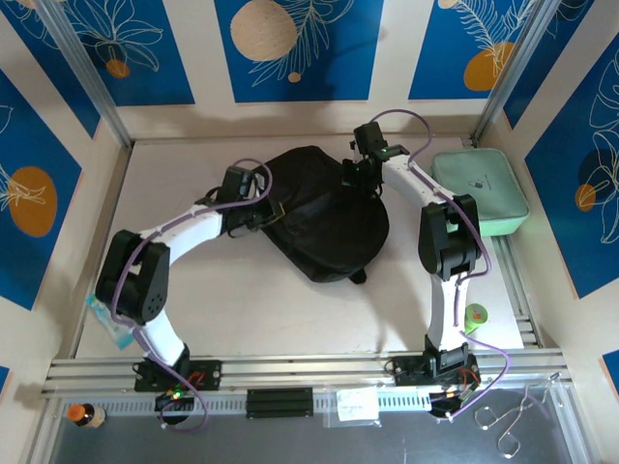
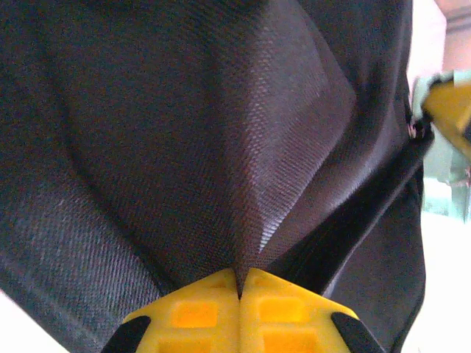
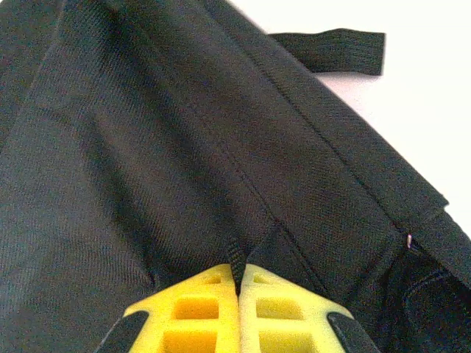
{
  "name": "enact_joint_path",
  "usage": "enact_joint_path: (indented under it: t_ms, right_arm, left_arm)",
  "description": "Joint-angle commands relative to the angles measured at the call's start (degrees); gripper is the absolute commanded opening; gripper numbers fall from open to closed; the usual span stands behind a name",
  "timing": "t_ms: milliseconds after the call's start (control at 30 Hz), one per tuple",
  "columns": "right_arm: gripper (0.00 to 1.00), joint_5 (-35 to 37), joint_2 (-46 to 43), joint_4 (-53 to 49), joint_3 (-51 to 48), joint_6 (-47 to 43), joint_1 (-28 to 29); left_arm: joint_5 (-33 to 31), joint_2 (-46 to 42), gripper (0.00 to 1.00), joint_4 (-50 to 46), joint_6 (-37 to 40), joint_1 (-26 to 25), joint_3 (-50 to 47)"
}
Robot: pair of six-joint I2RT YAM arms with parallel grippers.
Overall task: Pack the student bag
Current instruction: Zip the student bag at the top-center of the table, then reset both arms
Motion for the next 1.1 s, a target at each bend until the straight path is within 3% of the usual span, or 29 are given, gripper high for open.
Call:
enact_joint_path:
  t_ms: [0,67,100,200,333,433,467,567,767,900,1067]
  right_arm:
    - [0.01,-0.43,-3.76,0.62,-1.16,3.52,-0.52]
    - [0.08,-2.92,-5.88,2.66,-3.99,4.89,-0.08]
    - [0.14,-3.53,-7.25,3.78,-5.43,5.33,0.05]
    - [0.34,-2.88,-12.1,6.32,-8.9,5.35,0.08]
    - [0.63,3.47,-19.61,7.94,-12.73,3.69,-0.67]
    - [0.82,8.01,-26.18,12.38,-19.07,0.48,-1.41]
    - [0.96,9.94,-28.57,14.92,-22.5,-1.15,-1.52]
    - [0.99,15.67,-34.45,21.75,-31.49,-4.79,-1.74]
    - [0.99,25.45,-40.0,28.79,-45.15,-10.23,-3.1]
    - [0.99,26.72,-43.66,38.58,-56.19,-16.82,-3.7]
    - [0.99,21.9,-45.05,45.47,-63.59,-17.57,-8.63]
  left_arm:
    - [-6.49,3.62,0.01,-6.16,7.88,3.87,7.94]
    - [-8.82,5.76,0.07,-8.4,10.43,4.68,12.26]
    - [-10.44,6.59,0.15,-9.43,11.61,5.14,14.26]
    - [-15.74,6.81,0.5,-11.81,13.75,6.19,17.75]
    - [-20.51,2.3,0.65,-13.23,15.98,7.48,17.71]
    - [-28.38,-4.09,0.81,-12.89,18.63,8.02,13.74]
    - [-31.66,-6.59,0.87,-12.44,19.64,8.17,11.59]
    - [-42.17,-14.22,1.0,-9.21,22.1,8.72,3.41]
    - [-57.34,-28.76,1.0,1.6,21.84,11.63,-16.56]
    - [-57.84,-34.03,1.0,19.64,33.9,12.89,-31.63]
    - [-55.64,-32.36,0.99,24.16,40.45,14.54,-36.95]
